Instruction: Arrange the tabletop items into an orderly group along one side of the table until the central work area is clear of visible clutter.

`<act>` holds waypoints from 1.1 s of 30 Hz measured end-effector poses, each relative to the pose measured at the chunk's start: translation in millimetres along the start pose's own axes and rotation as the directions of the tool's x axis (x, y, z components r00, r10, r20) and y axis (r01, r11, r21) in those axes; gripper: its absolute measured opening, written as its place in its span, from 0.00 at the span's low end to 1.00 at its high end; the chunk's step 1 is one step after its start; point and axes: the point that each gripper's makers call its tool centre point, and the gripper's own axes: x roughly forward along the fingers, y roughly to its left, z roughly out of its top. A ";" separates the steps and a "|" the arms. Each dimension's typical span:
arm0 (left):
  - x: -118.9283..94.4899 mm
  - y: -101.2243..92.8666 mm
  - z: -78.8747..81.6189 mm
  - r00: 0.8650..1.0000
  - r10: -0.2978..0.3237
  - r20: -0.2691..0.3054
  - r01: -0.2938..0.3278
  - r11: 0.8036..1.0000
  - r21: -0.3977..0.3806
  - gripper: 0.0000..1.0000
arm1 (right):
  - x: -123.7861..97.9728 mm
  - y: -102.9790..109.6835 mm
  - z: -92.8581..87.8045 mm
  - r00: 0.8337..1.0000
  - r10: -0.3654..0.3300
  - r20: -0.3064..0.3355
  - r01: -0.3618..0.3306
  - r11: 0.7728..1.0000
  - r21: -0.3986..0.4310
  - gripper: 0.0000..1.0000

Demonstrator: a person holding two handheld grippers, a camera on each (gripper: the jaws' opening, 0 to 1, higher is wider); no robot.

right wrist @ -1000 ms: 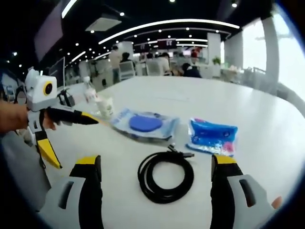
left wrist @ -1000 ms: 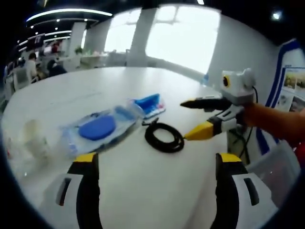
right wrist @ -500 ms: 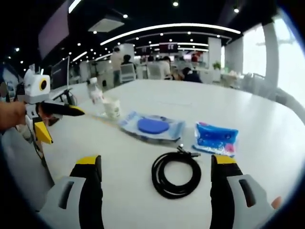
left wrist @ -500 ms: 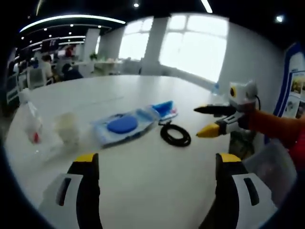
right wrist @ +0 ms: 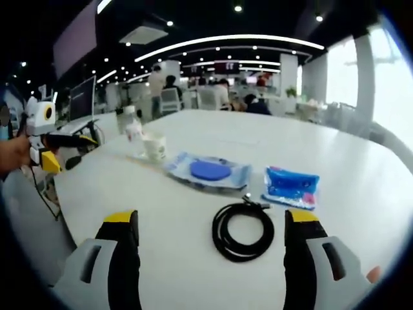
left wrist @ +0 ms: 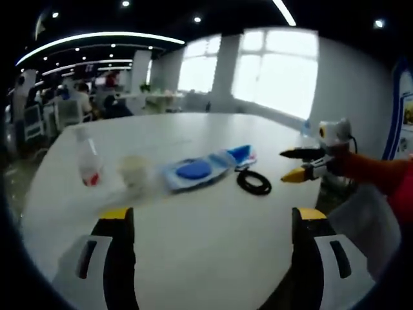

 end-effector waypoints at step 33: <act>-30.2 40.1 10.7 0.986 0.089 0.142 -0.084 0.996 -0.040 0.96 | -16.3 15.1 -14.2 0.998 -0.064 -0.008 0.064 0.998 -0.012 0.93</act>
